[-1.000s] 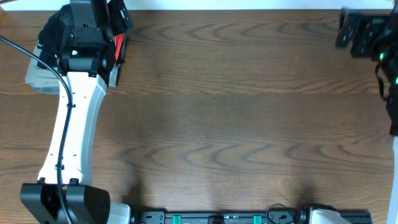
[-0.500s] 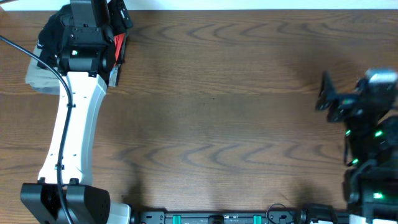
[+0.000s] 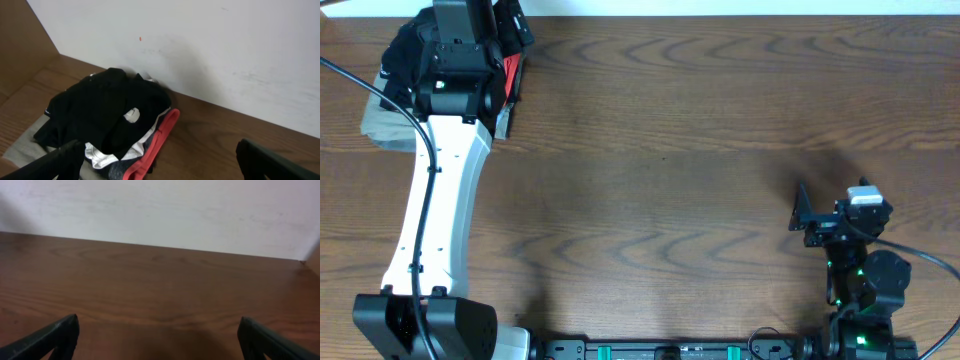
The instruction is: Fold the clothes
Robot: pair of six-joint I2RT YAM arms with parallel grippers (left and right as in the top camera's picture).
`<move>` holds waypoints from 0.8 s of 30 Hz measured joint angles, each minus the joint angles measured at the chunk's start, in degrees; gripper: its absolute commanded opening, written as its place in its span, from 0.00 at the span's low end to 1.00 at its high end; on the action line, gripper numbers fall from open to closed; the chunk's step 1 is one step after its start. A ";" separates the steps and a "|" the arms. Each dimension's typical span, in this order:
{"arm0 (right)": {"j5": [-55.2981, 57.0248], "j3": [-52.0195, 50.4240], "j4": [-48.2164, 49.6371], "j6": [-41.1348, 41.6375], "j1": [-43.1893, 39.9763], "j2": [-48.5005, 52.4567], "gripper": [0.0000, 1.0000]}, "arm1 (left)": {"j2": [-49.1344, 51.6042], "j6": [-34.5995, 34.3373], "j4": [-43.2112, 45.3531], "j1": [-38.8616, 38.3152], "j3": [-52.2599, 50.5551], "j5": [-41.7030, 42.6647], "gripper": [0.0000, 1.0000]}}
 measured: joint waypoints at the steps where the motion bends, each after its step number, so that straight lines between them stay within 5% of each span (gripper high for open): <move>1: -0.02 -0.85 0.04 0.00 0.00 -1.05 0.99 | 0.00 0.00 0.00 0.00 0.00 0.00 0.98; 24: -3.87 -9.57 -5.79 0.17 2.01 -16.15 0.99 | 0.00 0.00 0.02 0.00 0.00 0.00 0.98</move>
